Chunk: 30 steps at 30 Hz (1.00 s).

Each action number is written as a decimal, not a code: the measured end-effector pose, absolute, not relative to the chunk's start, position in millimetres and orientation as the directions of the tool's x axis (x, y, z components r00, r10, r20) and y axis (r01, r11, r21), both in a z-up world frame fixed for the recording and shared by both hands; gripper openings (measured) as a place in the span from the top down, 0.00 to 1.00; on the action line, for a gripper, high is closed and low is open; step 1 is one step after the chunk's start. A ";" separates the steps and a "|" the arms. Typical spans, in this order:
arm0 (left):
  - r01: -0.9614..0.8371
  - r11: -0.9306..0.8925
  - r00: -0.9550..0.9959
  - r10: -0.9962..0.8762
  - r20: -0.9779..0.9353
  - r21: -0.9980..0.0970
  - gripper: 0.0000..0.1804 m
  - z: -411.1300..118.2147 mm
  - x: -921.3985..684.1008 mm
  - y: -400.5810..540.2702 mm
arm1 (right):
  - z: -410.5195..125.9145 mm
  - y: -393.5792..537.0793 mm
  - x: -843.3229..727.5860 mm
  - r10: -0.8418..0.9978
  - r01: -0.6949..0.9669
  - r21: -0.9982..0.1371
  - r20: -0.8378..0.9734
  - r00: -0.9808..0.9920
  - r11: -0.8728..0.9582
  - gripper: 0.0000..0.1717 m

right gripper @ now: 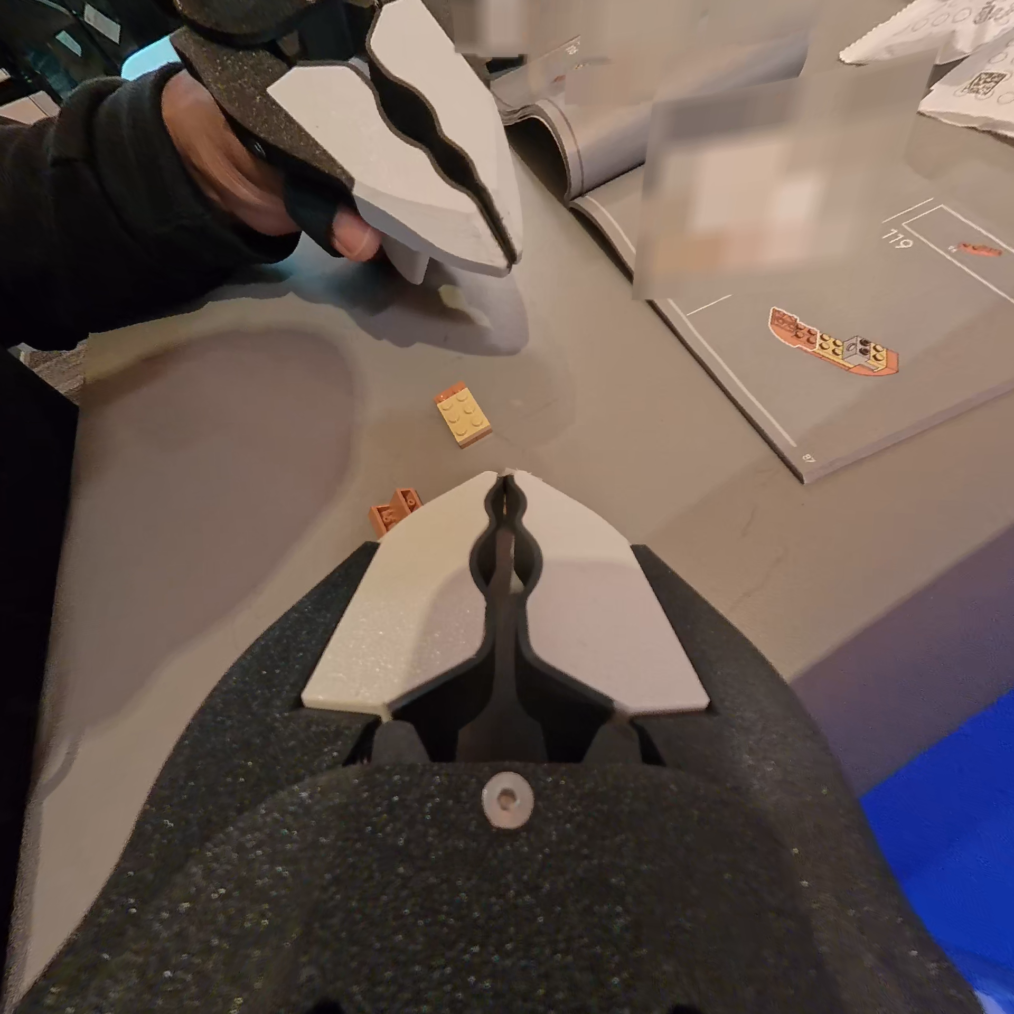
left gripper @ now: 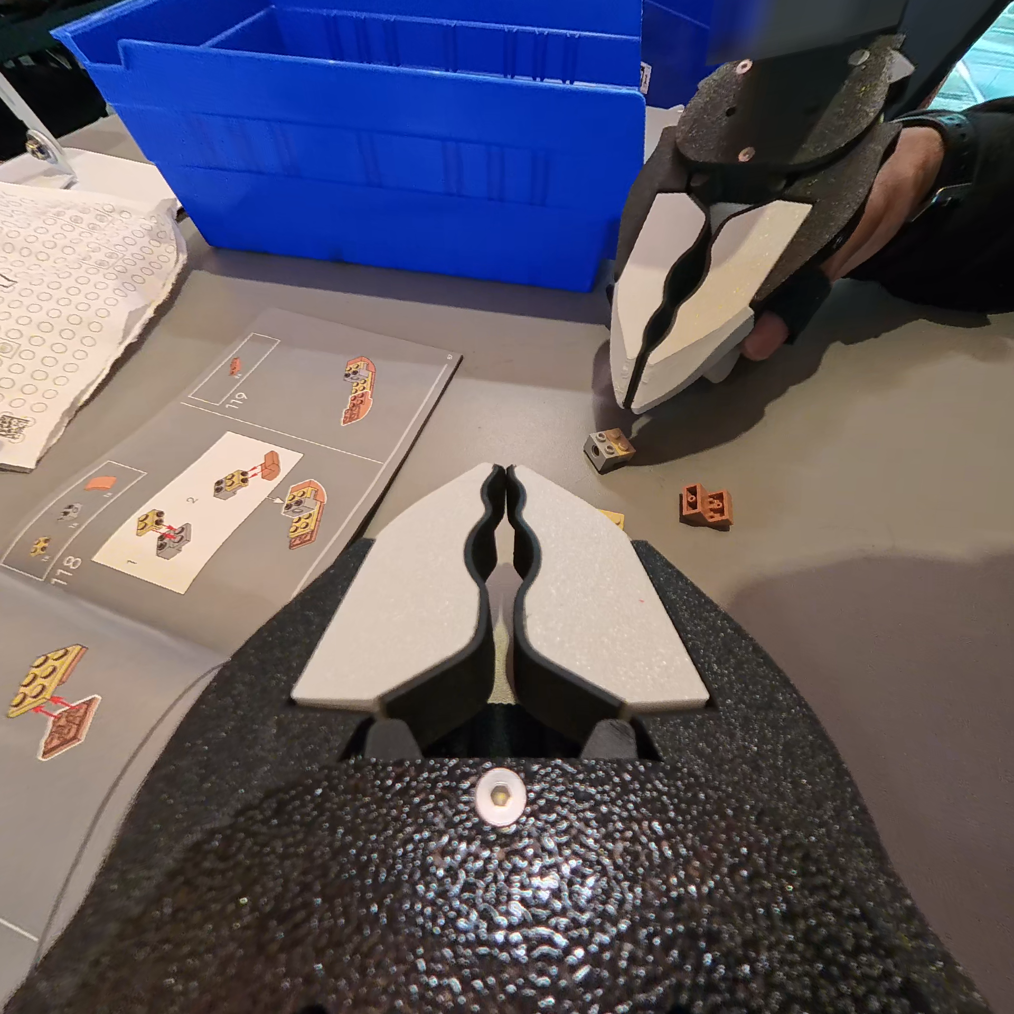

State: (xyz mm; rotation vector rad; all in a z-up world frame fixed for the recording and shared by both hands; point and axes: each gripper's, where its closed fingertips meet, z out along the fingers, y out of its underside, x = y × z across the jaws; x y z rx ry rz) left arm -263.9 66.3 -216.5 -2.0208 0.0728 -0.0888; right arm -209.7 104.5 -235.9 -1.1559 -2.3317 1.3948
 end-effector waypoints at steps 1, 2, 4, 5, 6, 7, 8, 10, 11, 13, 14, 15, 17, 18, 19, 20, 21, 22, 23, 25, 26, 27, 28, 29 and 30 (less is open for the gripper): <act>-0.011 -0.436 0.995 -0.090 0.032 -0.900 1.00 -216.5 -264.1 66.4 | -235.9 104.3 -209.6 0.701 0.521 -0.814 -0.214 -0.680 0.256 1.00; -0.010 -0.437 0.995 -0.090 0.033 -0.899 1.00 -216.7 -264.3 66.4 | -235.7 104.2 -209.5 0.701 0.518 -0.815 -0.210 -0.682 0.259 1.00; -0.010 -0.440 0.996 -0.088 0.032 -0.898 1.00 -217.2 -264.5 66.6 | -235.0 103.7 -209.3 0.701 0.507 -0.821 -0.197 -0.686 0.265 1.00; -0.010 -0.441 0.996 -0.087 0.032 -0.897 1.00 -217.4 -264.5 66.6 | -234.1 103.5 -209.4 0.702 0.498 -0.826 -0.188 -0.687 0.266 1.00; -0.010 -0.442 0.996 -0.086 0.031 -0.897 1.00 -217.5 -264.7 66.7 | -232.9 103.3 -209.5 0.702 0.487 -0.832 -0.178 -0.690 0.267 1.00; -0.011 -0.442 0.996 -0.087 0.031 -0.897 1.00 -217.6 -264.6 66.6 | -231.7 102.8 -209.1 0.701 0.475 -0.837 -0.167 -0.694 0.270 1.00; -0.013 -0.441 0.996 -0.088 0.029 -0.897 1.00 -217.4 -264.4 66.6 | -230.6 102.5 -208.7 0.700 0.463 -0.843 -0.156 -0.697 0.274 1.00; -0.017 -0.437 0.996 -0.088 0.024 -0.899 1.00 -216.9 -264.1 66.4 | -226.5 101.6 -208.1 0.700 0.431 -0.859 -0.127 -0.703 0.277 1.00; -0.020 -0.435 0.996 -0.089 0.021 -0.900 1.00 -216.5 -263.9 66.3 | -224.2 101.0 -207.4 0.698 0.413 -0.866 -0.111 -0.708 0.281 1.00; -0.025 -0.433 0.996 -0.089 0.016 -0.901 1.00 -216.2 -263.6 66.2 | -217.5 98.7 -204.5 0.692 0.396 -0.875 -0.104 -0.714 0.278 0.99; -0.027 -0.433 0.996 -0.089 0.013 -0.901 1.00 -216.4 -263.7 66.2 | -210.3 96.7 -201.8 0.686 0.394 -0.883 -0.123 -0.717 0.254 0.99; -0.030 -0.434 0.996 -0.088 0.009 -0.900 1.00 -216.5 -263.7 66.3 | -200.0 94.3 -198.2 0.676 0.388 -0.895 -0.147 -0.722 0.219 0.99; -0.038 -0.439 0.996 -0.089 0.001 -0.898 1.00 -217.6 -263.4 66.7 | -177.2 91.6 -188.4 0.654 0.363 -0.918 -0.178 -0.735 0.158 0.99; -0.044 -0.444 0.996 -0.091 -0.004 -0.895 1.00 -218.5 -262.8 66.9 | -167.9 92.4 -183.1 0.647 0.343 -0.929 -0.176 -0.742 0.140 0.99; -0.050 -0.449 0.995 -0.095 -0.008 -0.892 1.00 -219.4 -262.1 67.2 | -161.3 95.4 -178.7 0.647 0.322 -0.938 -0.166 -0.744 0.129 0.99; -0.056 -0.453 0.995 -0.098 -0.012 -0.890 1.00 -220.1 -261.5 67.4 | -157.8 100.2 -175.3 0.656 0.308 -0.943 -0.157 -0.738 0.122 0.99; -0.059 -0.456 0.995 -0.101 -0.014 -0.888 1.00 -220.9 -260.9 67.6 | -156.9 106.0 -172.7 0.668 0.308 -0.944 -0.152 -0.729 0.122 0.99; -0.061 -0.460 0.994 -0.106 -0.014 -0.886 1.00 -221.4 -260.4 67.7 | -155.8 111.6 -170.8 0.678 0.305 -0.944 -0.144 -0.721 0.123 0.98; -0.063 -0.463 0.994 -0.113 -0.012 -0.884 1.00 -222.1 -259.5 67.8 | -154.7 117.4 -169.8 0.688 0.295 -0.948 -0.136 -0.713 0.119 0.99; -0.062 -0.470 0.992 -0.125 -0.003 -0.881 0.99 -223.2 -258.0 67.8 | -156.7 127.7 -171.2 0.712 0.314 -0.943 -0.146 -0.687 0.109 0.98; -0.064 -0.473 0.991 -0.132 -0.001 -0.879 0.98 -223.8 -256.9 67.9 | -157.6 129.9 -171.5 0.715 0.323 -0.940 -0.153 -0.682 0.107 0.98; -0.070 -0.477 0.989 -0.146 0.001 -0.876 0.98 -224.5 -255.0 67.7 | -158.4 131.0 -171.7 0.717 0.327 -0.939 -0.155 -0.680 0.107 0.98; -0.077 -0.481 0.987 -0.160 0.001 -0.873 0.97 -225.4 -252.9 67.7 | -159.9 131.1 -171.7 0.718 0.330 -0.938 -0.154 -0.679 0.111 0.98; -0.083 -0.484 0.986 -0.168 -0.001 -0.871 0.97 -226.0 -251.7 67.6 | -162.3 130.6 -171.7 0.719 0.334 -0.935 -0.151 -0.678 0.119 0.98; -0.090 -0.485 0.984 -0.176 -0.004 -0.870 0.96 -226.3 -250.3 67.5 | -165.3 129.7 -171.9 0.721 0.341 -0.931 -0.147 -0.677 0.131 0.97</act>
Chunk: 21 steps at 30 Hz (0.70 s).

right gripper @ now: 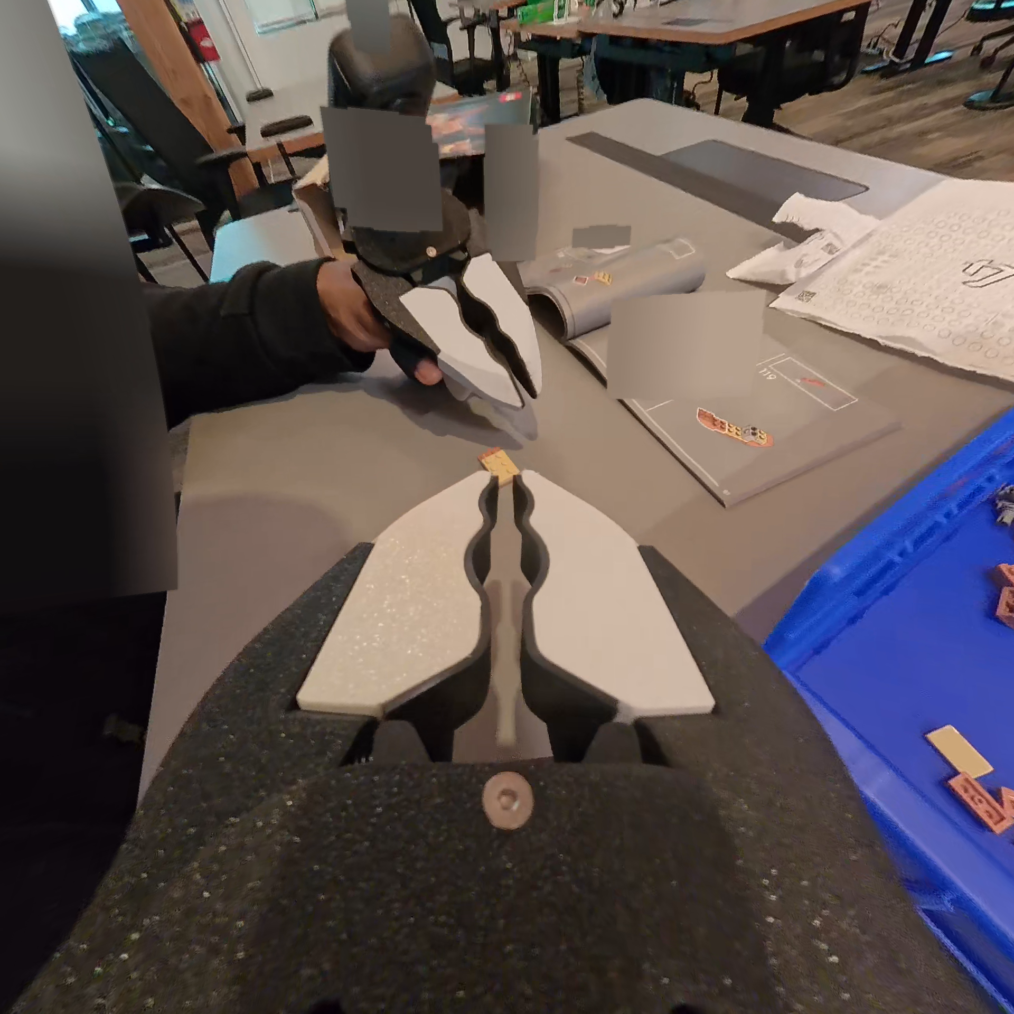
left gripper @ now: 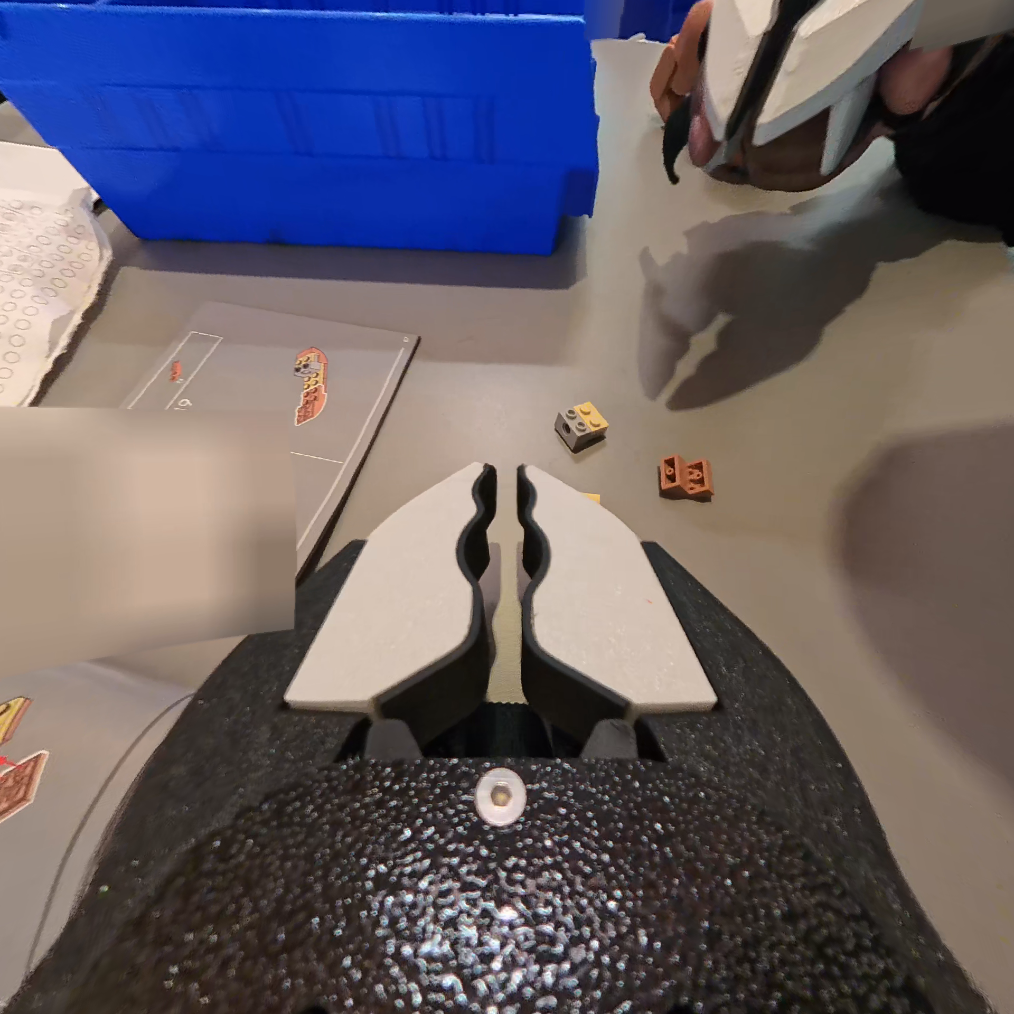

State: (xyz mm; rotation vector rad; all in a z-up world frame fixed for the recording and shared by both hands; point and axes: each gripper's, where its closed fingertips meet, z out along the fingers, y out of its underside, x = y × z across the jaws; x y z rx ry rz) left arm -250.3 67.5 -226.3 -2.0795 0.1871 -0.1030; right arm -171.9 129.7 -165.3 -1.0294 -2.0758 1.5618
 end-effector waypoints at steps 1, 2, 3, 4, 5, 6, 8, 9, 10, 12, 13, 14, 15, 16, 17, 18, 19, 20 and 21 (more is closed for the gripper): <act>-0.097 -0.484 0.983 -0.186 -0.007 -0.870 0.96 -226.5 -248.8 67.1 | -168.4 128.6 -172.0 0.723 0.347 -0.927 -0.142 -0.676 0.144 0.97; -0.104 -0.481 0.981 -0.195 -0.009 -0.871 0.96 -226.1 -247.4 66.7 | -171.6 127.2 -172.0 0.723 0.353 -0.922 -0.136 -0.677 0.157 0.97; -0.111 -0.475 0.978 -0.208 -0.011 -0.873 0.95 -225.4 -245.4 66.3 | -174.8 125.4 -171.7 0.721 0.359 -0.918 -0.132 -0.680 0.171 0.96; -0.120 -0.468 0.974 -0.225 -0.013 -0.876 0.95 -224.6 -242.8 65.5 | -178.0 123.6 -171.5 0.719 0.364 -0.913 -0.128 -0.684 0.184 0.96; -0.132 -0.460 0.970 -0.244 -0.018 -0.878 0.94 -223.8 -239.8 64.5 | -181.3 121.6 -171.3 0.716 0.370 -0.908 -0.125 -0.687 0.196 0.96; -0.145 -0.452 0.965 -0.263 -0.024 -0.880 0.94 -222.9 -236.2 63.7 | -184.8 119.3 -171.0 0.712 0.377 -0.903 -0.125 -0.691 0.208 0.96; -0.155 -0.433 0.951 -0.309 -0.015 -0.888 0.94 -220.3 -224.2 63.5 | -192.8 113.4 -169.6 0.697 0.397 -0.888 -0.133 -0.705 0.232 0.95; -0.160 -0.431 0.941 -0.339 -0.005 -0.888 0.94 -220.1 -215.6 63.9 | -197.2 110.1 -168.8 0.690 0.406 -0.880 -0.135 -0.711 0.246 0.95; -0.174 -0.441 0.931 -0.365 -0.002 -0.881 0.94 -222.3 -207.7 64.2 | -202.1 106.5 -167.8 0.682 0.414 -0.871 -0.133 -0.719 0.267 0.95; -0.235 -0.485 0.915 -0.404 -0.023 -0.842 0.95 -232.1 -195.4 64.3 | -213.1 100.3 -165.8 0.670 0.427 -0.845 -0.116 -0.733 0.321 0.95; -0.268 -0.505 0.905 -0.425 -0.034 -0.821 0.96 -237.0 -189.5 63.7 | -218.0 97.6 -164.7 0.665 0.431 -0.833 -0.105 -0.739 0.348 0.94; -0.293 -0.519 0.898 -0.437 -0.046 -0.803 0.96 -240.7 -185.3 63.5 | -221.9 95.0 -163.7 0.659 0.431 -0.823 -0.095 -0.746 0.370 0.94; -0.309 -0.532 0.897 -0.438 -0.056 -0.788 0.97 -243.1 -182.9 63.9 | -224.2 93.1 -163.0 0.654 0.430 -0.817 -0.088 -0.751 0.384 0.94; -0.319 -0.542 0.898 -0.435 -0.066 -0.777 0.97 -244.4 -182.0 64.5 | -225.7 91.9 -162.8 0.652 0.430 -0.814 -0.086 -0.754 0.390 0.94; -0.329 -0.547 0.898 -0.433 -0.076 -0.770 0.97 -245.1 -181.3 65.0 | -226.5 91.3 -162.9 0.650 0.432 -0.813 -0.088 -0.754 0.391 0.94; -0.340 -0.547 0.896 -0.435 -0.087 -0.765 0.96 -245.3 -180.5 65.0 | -227.1 91.4 -163.3 0.651 0.435 -0.813 -0.093 -0.753 0.388 0.94; -0.346 -0.543 0.894 -0.438 -0.093 -0.765 0.96 -244.8 -179.4 65.2 | -227.8 92.2 -164.0 0.654 0.439 -0.812 -0.097 -0.750 0.384 0.94; -0.343 -0.539 0.894 -0.439 -0.091 -0.769 0.96 -244.0 -178.0 65.7 | -228.7 93.5 -164.7 0.657 0.443 -0.812 -0.100 -0.747 0.381 0.94; -0.333 -0.536 0.895 -0.438 -0.082 -0.775 0.96 -243.0 -176.5 66.4 | -229.5 94.8 -165.3 0.660 0.447 -0.811 -0.103 -0.744 0.378 0.94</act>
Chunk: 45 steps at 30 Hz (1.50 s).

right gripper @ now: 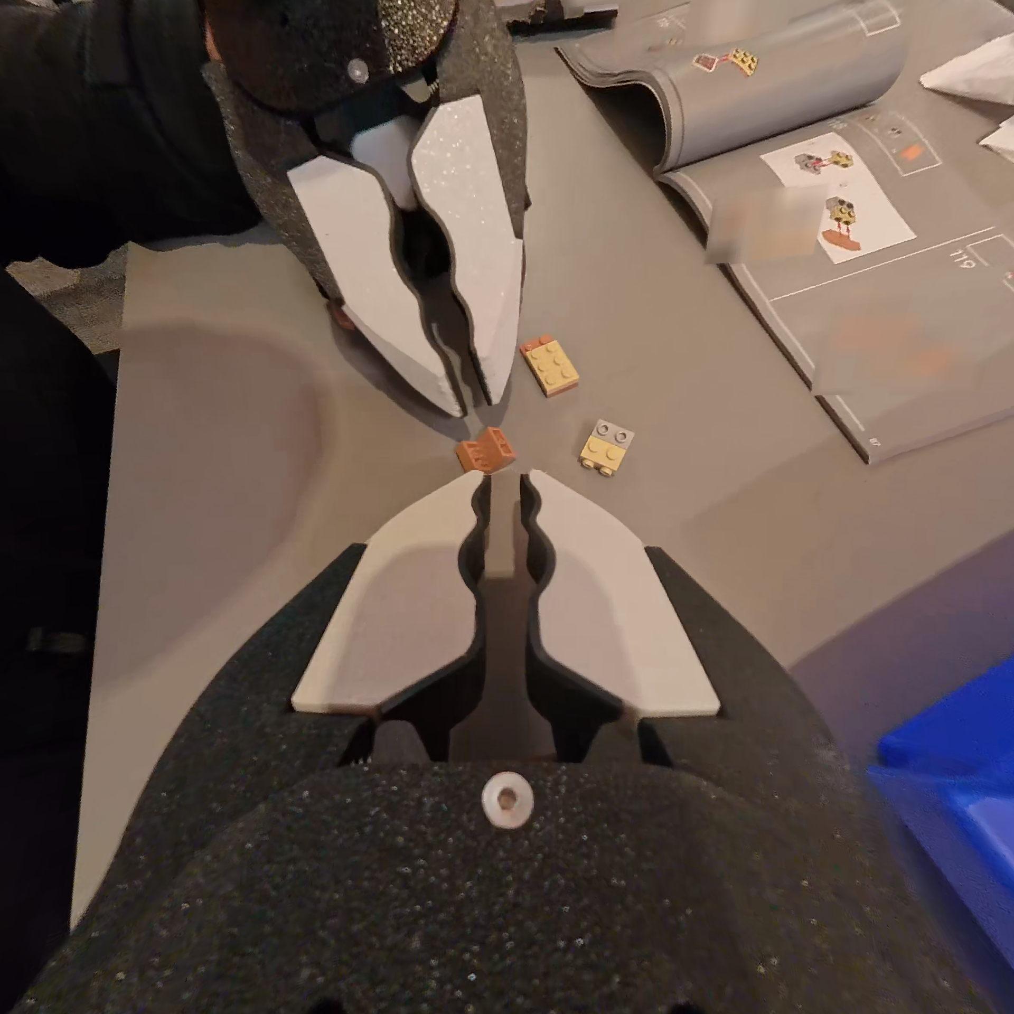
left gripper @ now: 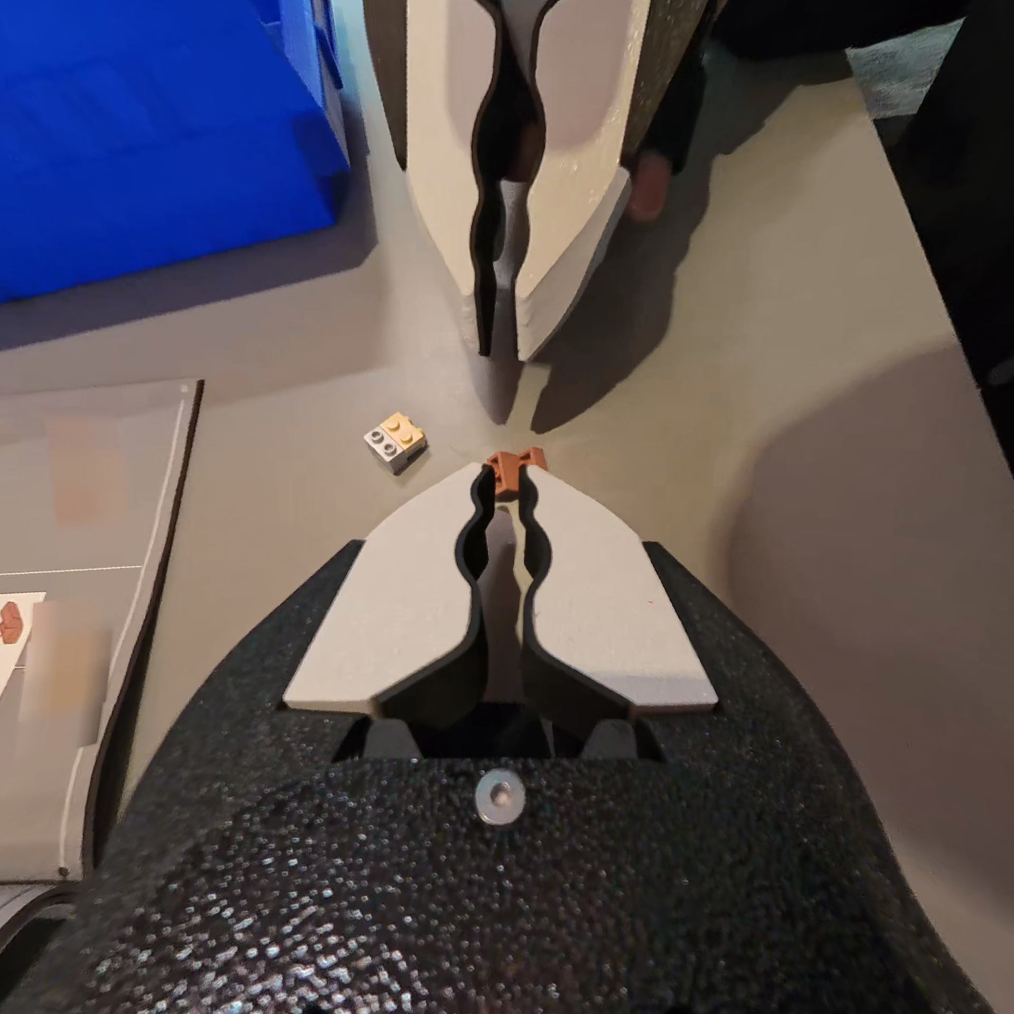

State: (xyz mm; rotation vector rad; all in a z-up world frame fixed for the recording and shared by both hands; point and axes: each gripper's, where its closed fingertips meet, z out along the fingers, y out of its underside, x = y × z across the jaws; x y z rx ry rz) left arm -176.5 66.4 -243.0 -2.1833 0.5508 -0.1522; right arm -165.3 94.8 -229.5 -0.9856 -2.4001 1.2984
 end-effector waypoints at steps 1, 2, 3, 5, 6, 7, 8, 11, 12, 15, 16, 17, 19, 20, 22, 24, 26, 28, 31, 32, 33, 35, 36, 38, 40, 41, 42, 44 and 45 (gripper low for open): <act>-0.320 -0.535 0.898 -0.434 -0.070 -0.782 0.95 -242.2 -175.2 67.3 | -230.5 96.0 -165.8 0.664 0.452 -0.809 -0.105 -0.741 0.375 0.94; -0.307 -0.537 0.902 -0.428 -0.059 -0.786 0.94 -241.6 -174.3 68.4 | -231.5 97.4 -166.2 0.667 0.455 -0.808 -0.106 -0.738 0.375 0.94; -0.296 -0.540 0.905 -0.423 -0.050 -0.788 0.93 -241.6 -173.8 69.4 | -232.5 98.6 -166.5 0.669 0.458 -0.806 -0.106 -0.736 0.375 0.94; -0.284 -0.547 0.906 -0.422 -0.034 -0.788 0.91 -241.9 -171.5 70.1 | -234.4 100.6 -166.7 0.672 0.464 -0.803 -0.109 -0.732 0.374 0.94; -0.281 -0.550 0.908 -0.418 -0.031 -0.786 0.90 -242.2 -171.1 70.6 | -235.3 101.4 -166.9 0.673 0.467 -0.801 -0.111 -0.731 0.374 0.94; -0.279 -0.556 0.910 -0.414 -0.031 -0.783 0.88 -242.8 -171.1 71.1 | -236.4 102.5 -167.1 0.675 0.470 -0.799 -0.112 -0.729 0.375 0.94; -0.280 -0.561 0.912 -0.409 -0.033 -0.779 0.87 -243.5 -171.0 71.8 | -237.4 103.3 -167.3 0.677 0.473 -0.797 -0.113 -0.728 0.376 0.94; -0.289 -0.570 0.912 -0.408 -0.040 -0.770 0.86 -245.6 -169.1 73.5 | -239.2 105.2 -167.5 0.679 0.480 -0.793 -0.117 -0.724 0.375 0.94; -0.292 -0.573 0.912 -0.409 -0.042 -0.765 0.86 -246.7 -168.2 73.8 | -239.3 105.6 -167.6 0.680 0.481 -0.793 -0.117 -0.724 0.375 0.94; -0.315 -0.593 0.909 -0.413 -0.056 -0.741 0.86 -253.5 -167.4 73.9 | -238.8 106.2 -167.9 0.681 0.481 -0.794 -0.117 -0.723 0.373 0.94; -0.326 -0.601 0.907 -0.416 -0.062 -0.730 0.87 -256.4 -167.2 73.4 | -238.6 106.2 -168.0 0.681 0.480 -0.794 -0.117 -0.723 0.373 0.94; -0.336 -0.607 0.904 -0.421 -0.067 -0.720 0.89 -259.1 -166.9 72.8 | -238.8 106.3 -168.0 0.682 0.480 -0.794 -0.116 -0.722 0.373 0.94; -0.348 -0.609 0.903 -0.423 -0.079 -0.713 0.89 -261.2 -166.8 73.0 | -239.1 106.3 -168.2 0.682 0.480 -0.794 -0.116 -0.722 0.373 0.94; -0.350 -0.609 0.901 -0.426 -0.079 -0.711 0.89 -261.2 -166.4 73.1 | -239.3 106.3 -168.4 0.683 0.481 -0.794 -0.117 -0.721 0.373 0.94; -0.347 -0.609 0.902 -0.425 -0.075 -0.713 0.90 -261.1 -166.1 73.1 | -240.1 106.2 -168.5 0.682 0.481 -0.793 -0.116 -0.722 0.374 0.94; -0.329 -0.610 0.908 -0.415 -0.064 -0.721 0.90 -260.1 -167.5 74.0 | -240.1 106.1 -168.9 0.682 0.480 -0.794 -0.116 -0.722 0.373 0.94; -0.288 -0.593 0.918 -0.395 -0.040 -0.752 0.90 -254.2 -169.3 76.7 | -239.0 106.0 -169.7 0.682 0.473 -0.800 -0.113 -0.722 0.369 0.94; -0.217 -0.564 0.930 -0.368 0.007 -0.797 0.90 -244.3 -171.2 80.1 | -236.9 105.8 -171.0 0.681 0.460 -0.810 -0.106 -0.725 0.364 0.94; -0.081 -0.525 0.940 -0.323 0.110 -0.847 0.90 -230.1 -175.8 84.1 | -234.2 104.9 -172.8 0.679 0.443 -0.824 -0.098 -0.727 0.355 0.94; -0.046 -0.512 0.937 -0.320 0.141 -0.858 0.90 -226.3 -176.2 84.6 | -233.6 104.5 -173.1 0.678 0.440 -0.826 -0.099 -0.728 0.352 0.94; -0.021 -0.498 0.934 -0.320 0.161 -0.867 0.90 -222.8 -176.6 85.0 | -232.8 104.1 -173.3 0.678 0.439 -0.829 -0.103 -0.728 0.346 0.93; 0.007 -0.463 0.931 -0.322 0.175 -0.886 0.90 -215.4 -177.3 86.1 | -230.0 102.2 -173.2 0.672 0.442 -0.837 -0.127 -0.729 0.322 0.92; 0.011 -0.445 0.929 -0.327 0.174 -0.895 0.90 -212.2 -176.7 86.6 | -228.1 100.7 -172.8 0.667 0.448 -0.842 -0.149 -0.730 0.302 0.92; -0.010 -0.415 0.928 -0.343 0.146 -0.910 0.90 -208.4 -175.0 87.2 | -223.7 97.8 -171.8 0.654 0.461 -0.849 -0.197 -0.731 0.259 0.91; -0.066 -0.374 0.929 -0.361 0.080 -0.925 0.90 -205.3 -173.0 87.8 | -219.0 95.2 -170.3 0.633 0.472 -0.855 -0.245 -0.734 0.217 0.90; -0.106 -0.343 0.928 -0.371 0.032 -0.933 0.90 -202.8 -171.9 88.1 | -215.9 93.7 -169.1 0.617 0.477 -0.858 -0.271 -0.738 0.193 0.90; -0.155 -0.308 0.924 -0.381 -0.028 -0.939 0.90 -200.4 -170.7 88.1 | -212.0 92.3 -167.8 0.599 0.480 -0.861 -0.298 -0.743 0.167 0.89; -0.283 -0.244 0.906 -0.387 -0.174 -0.928 0.90 -198.3 -169.4 87.8 | -203.2 89.6 -164.7 0.555 0.485 -0.867 -0.351 -0.755 0.112 0.88; -0.347 -0.213 0.890 -0.383 -0.248 -0.914 0.90 -197.4 -168.9 87.7 | -198.9 88.2 -162.8 0.529 0.489 -0.868 -0.376 -0.761 0.087 0.88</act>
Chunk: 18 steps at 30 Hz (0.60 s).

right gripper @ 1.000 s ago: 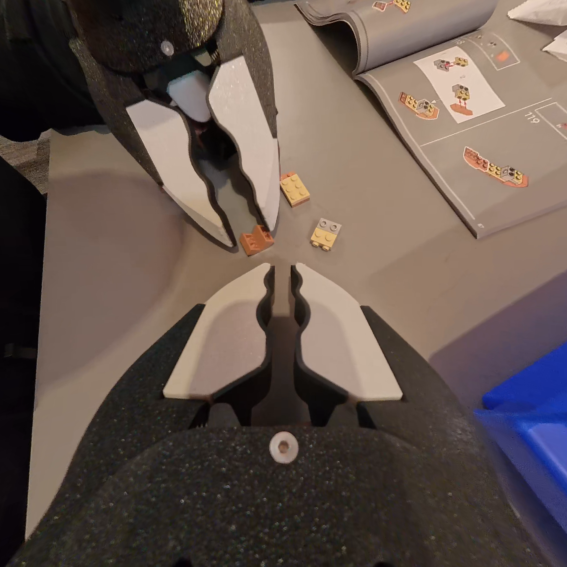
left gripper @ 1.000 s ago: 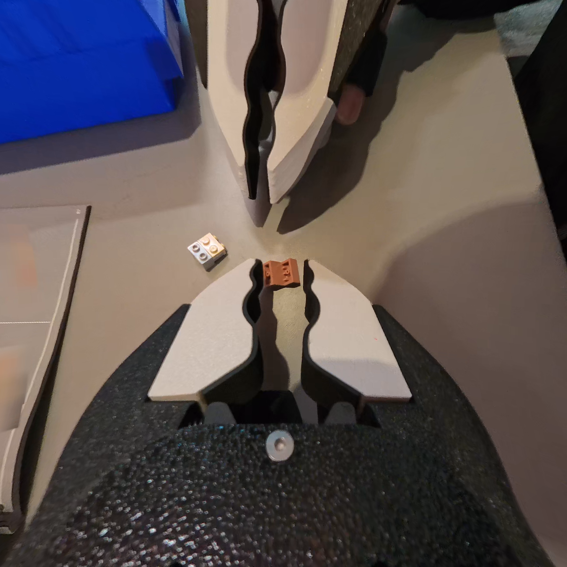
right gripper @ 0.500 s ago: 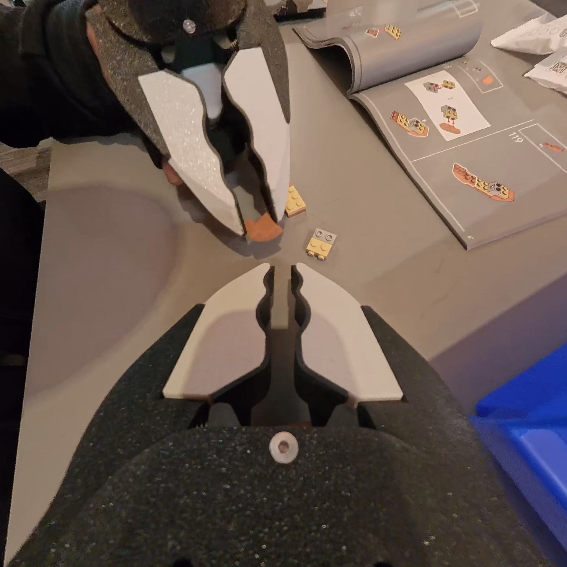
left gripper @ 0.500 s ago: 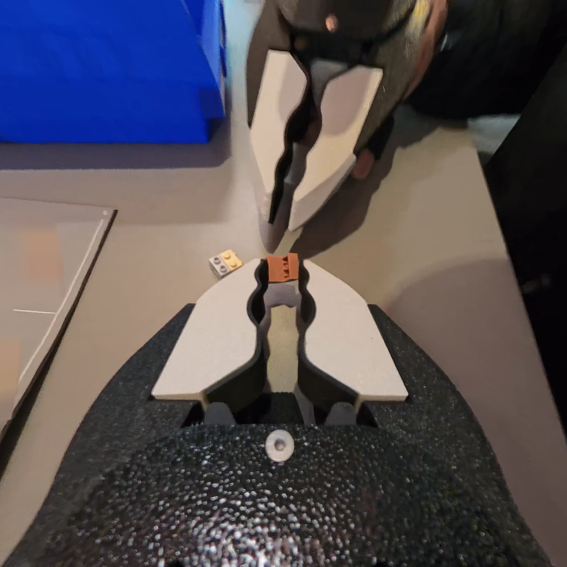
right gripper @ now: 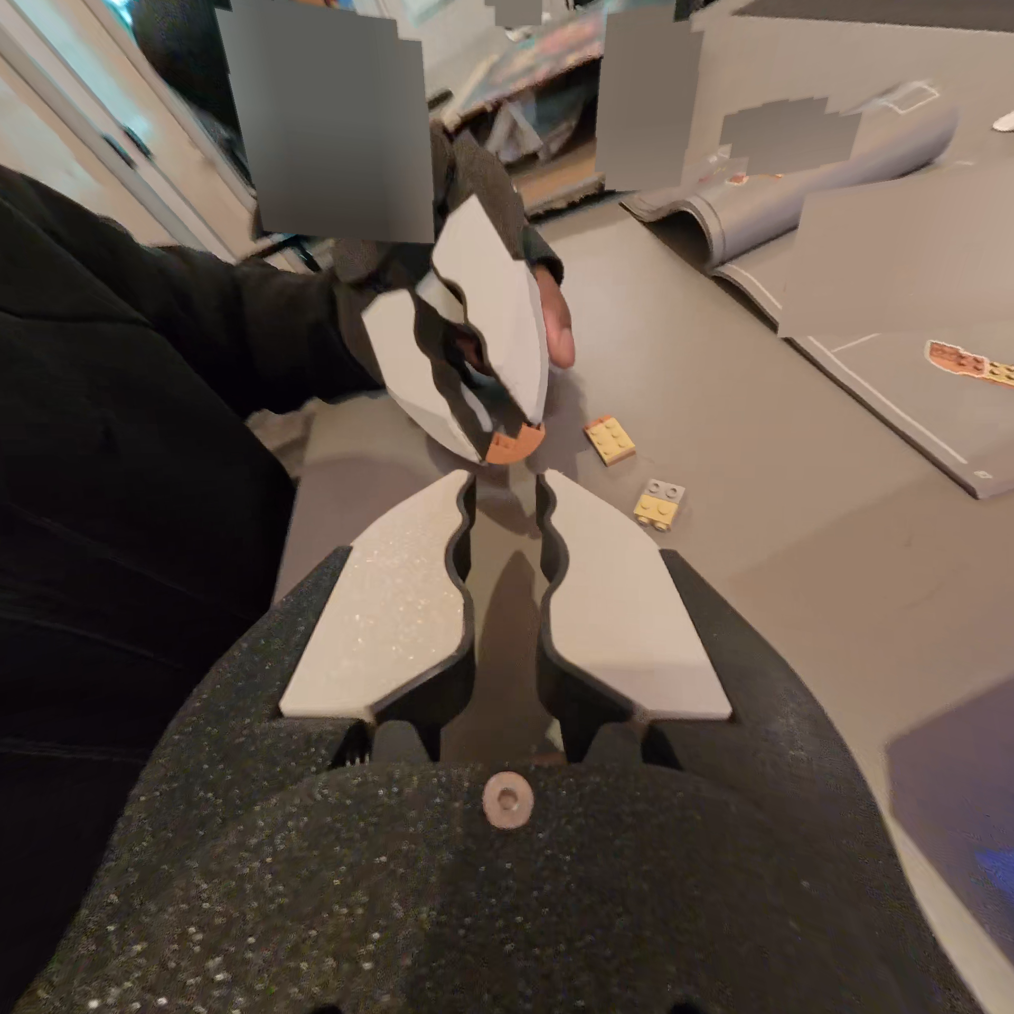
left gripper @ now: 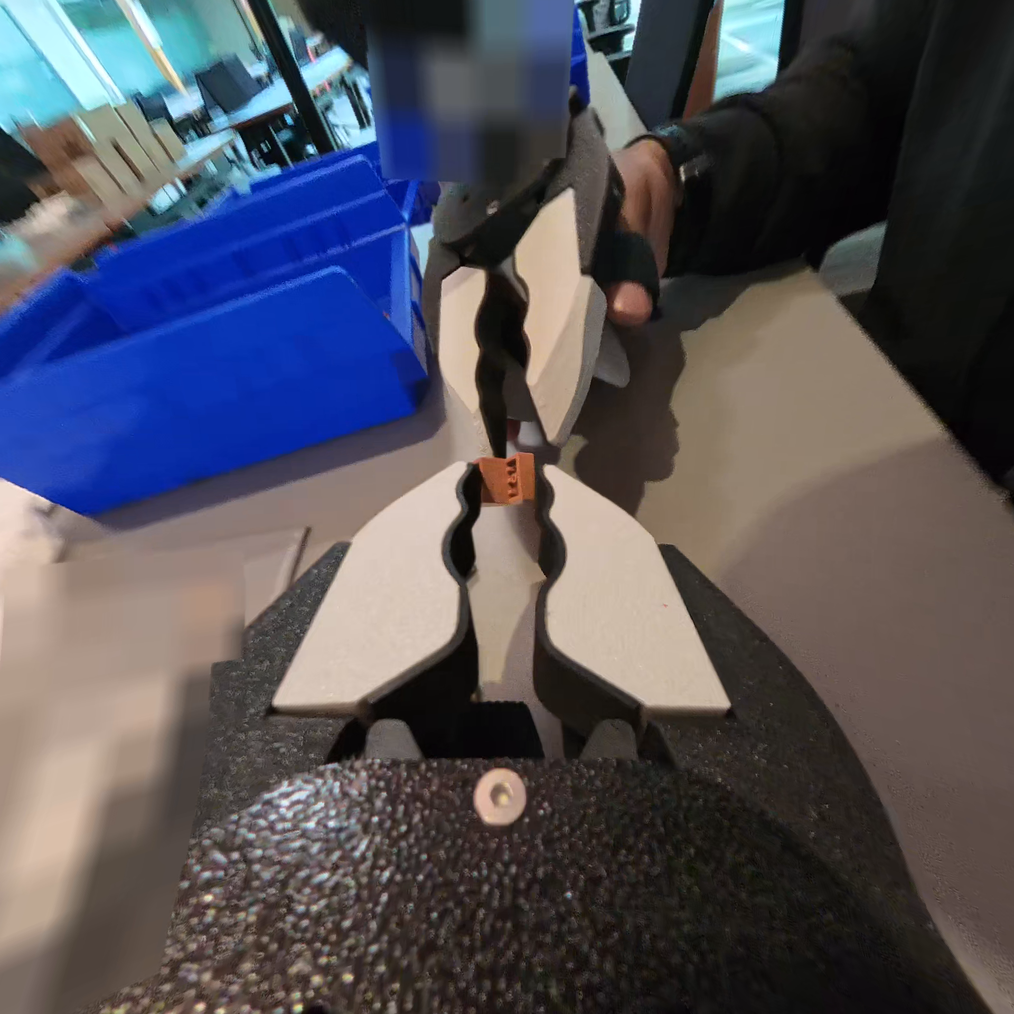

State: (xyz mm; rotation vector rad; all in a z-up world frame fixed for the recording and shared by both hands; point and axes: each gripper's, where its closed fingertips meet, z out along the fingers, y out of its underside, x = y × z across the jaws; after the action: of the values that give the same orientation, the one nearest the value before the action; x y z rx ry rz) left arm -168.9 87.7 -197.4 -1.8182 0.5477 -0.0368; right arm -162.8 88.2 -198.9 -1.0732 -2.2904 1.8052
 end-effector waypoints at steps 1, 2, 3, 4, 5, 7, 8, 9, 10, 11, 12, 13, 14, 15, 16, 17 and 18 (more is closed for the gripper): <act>-0.402 -0.183 0.870 -0.381 -0.312 -0.897 0.90 -196.5 -167.7 87.5 | -194.9 87.2 -161.3 0.505 0.492 -0.868 -0.398 -0.766 0.063 0.88; -0.444 -0.157 0.853 -0.376 -0.362 -0.882 0.90 -195.2 -166.6 87.4 | -191.3 86.2 -160.0 0.485 0.495 -0.868 -0.415 -0.769 0.041 0.88; -0.473 -0.134 0.839 -0.370 -0.399 -0.871 0.90 -193.6 -165.4 87.5 | -188.5 85.7 -159.4 0.470 0.497 -0.868 -0.429 -0.772 0.023 0.88; -0.490 -0.112 0.829 -0.367 -0.423 -0.864 0.90 -191.8 -163.7 87.5 | -186.7 85.4 -158.9 0.459 0.498 -0.867 -0.438 -0.773 0.011 0.87; -0.500 -0.092 0.821 -0.365 -0.438 -0.861 0.90 -189.6 -162.1 87.3 | -185.9 84.8 -158.3 0.450 0.501 -0.866 -0.446 -0.774 0.004 0.87; -0.513 -0.057 0.811 -0.358 -0.462 -0.857 0.90 -185.2 -159.4 86.7 | -184.5 83.3 -157.0 0.434 0.504 -0.864 -0.456 -0.777 -0.006 0.87; -0.521 -0.037 0.805 -0.354 -0.476 -0.853 0.90 -182.6 -158.1 86.0 | -184.1 82.5 -156.4 0.427 0.504 -0.864 -0.459 -0.779 -0.008 0.87; -0.529 -0.019 0.799 -0.349 -0.490 -0.848 0.90 -180.2 -156.9 85.6 | -183.8 81.7 -156.0 0.421 0.505 -0.863 -0.461 -0.781 -0.010 0.87; -0.537 -0.006 0.793 -0.342 -0.503 -0.843 0.90 -178.2 -156.2 85.2 | -183.5 81.0 -155.7 0.416 0.505 -0.863 -0.464 -0.782 -0.013 0.87; -0.545 0.005 0.788 -0.338 -0.515 -0.838 0.90 -176.7 -155.4 84.7 | -183.5 80.4 -155.4 0.412 0.505 -0.863 -0.466 -0.783 -0.015 0.86; -0.554 0.012 0.782 -0.335 -0.525 -0.833 0.90 -176.0 -154.7 84.3 | -183.3 79.8 -155.2 0.409 0.504 -0.863 -0.466 -0.785 -0.016 0.86; -0.563 0.016 0.777 -0.330 -0.536 -0.826 0.90 -175.5 -154.3 84.2 | -183.1 79.4 -155.2 0.407 0.503 -0.864 -0.465 -0.786 -0.018 0.86; -0.574 0.020 0.771 -0.323 -0.549 -0.818 0.90 -175.2 -154.3 84.1 | -182.7 79.1 -155.1 0.406 0.501 -0.865 -0.465 -0.787 -0.020 0.86; -0.584 0.022 0.765 -0.320 -0.559 -0.811 0.90 -175.1 -153.9 84.0 | -182.3 78.7 -154.8 0.402 0.499 -0.866 -0.465 -0.789 -0.022 0.86; -0.591 0.024 0.760 -0.317 -0.567 -0.806 0.90 -175.0 -153.5 83.9 | -182.1 78.2 -154.5 0.398 0.499 -0.866 -0.466 -0.790 -0.023 0.86; -0.598 0.027 0.756 -0.314 -0.575 -0.801 0.90 -174.6 -153.3 83.6 | -181.6 77.9 -154.3 0.394 0.499 -0.866 -0.467 -0.791 -0.026 0.86; -0.606 0.031 0.751 -0.307 -0.585 -0.795 0.90 -173.6 -153.3 83.5 | -181.0 77.7 -154.1 0.390 0.499 -0.866 -0.470 -0.792 -0.032 0.86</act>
State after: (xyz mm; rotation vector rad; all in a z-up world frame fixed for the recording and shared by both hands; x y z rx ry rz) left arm -153.3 83.5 -173.6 -1.5673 0.7604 0.2685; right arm -154.1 77.7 -181.0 -1.0330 -2.2431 2.0767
